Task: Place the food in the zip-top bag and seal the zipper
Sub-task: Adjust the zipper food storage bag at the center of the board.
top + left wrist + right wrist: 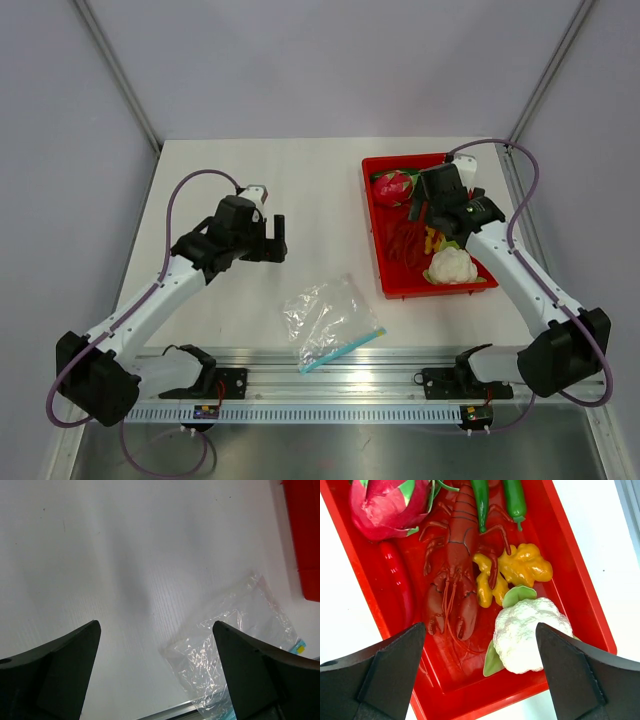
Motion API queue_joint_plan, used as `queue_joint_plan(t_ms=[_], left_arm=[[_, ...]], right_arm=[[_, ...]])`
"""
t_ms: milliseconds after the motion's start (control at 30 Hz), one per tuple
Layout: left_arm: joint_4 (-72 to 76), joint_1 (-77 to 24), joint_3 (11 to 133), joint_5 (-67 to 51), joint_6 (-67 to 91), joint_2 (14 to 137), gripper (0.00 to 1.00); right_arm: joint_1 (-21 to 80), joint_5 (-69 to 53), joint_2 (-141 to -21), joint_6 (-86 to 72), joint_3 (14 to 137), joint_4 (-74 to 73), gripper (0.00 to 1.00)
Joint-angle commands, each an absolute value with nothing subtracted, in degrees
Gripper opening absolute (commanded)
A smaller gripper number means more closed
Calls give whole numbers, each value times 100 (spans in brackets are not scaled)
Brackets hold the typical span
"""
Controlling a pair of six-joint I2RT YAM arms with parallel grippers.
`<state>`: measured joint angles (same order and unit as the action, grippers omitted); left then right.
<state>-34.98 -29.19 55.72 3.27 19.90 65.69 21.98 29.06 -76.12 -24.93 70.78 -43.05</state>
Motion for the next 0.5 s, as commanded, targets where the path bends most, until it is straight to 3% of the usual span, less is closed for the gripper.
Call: queue_joint_plan(t_ms=[0,200,300,467], left_arm=[[-3252,-2927,5607,711,1811,6442,99],[-3498,-2927,5889,1097,1687,6469,99],[-3682,-3067,5793,1607,1932,6749,99],[-3281,-3786,5336,1327,2671,7022,99]], right_arm=[[2250,2920,-7226,-2497,6935,-3992,99],[2329,1278,-6575,-1873,6364,-2981,99],[2776,1466,-6627,-1705,6381,-2927,99],[3181,1872,-7101,-1731,6635,-3128,99]])
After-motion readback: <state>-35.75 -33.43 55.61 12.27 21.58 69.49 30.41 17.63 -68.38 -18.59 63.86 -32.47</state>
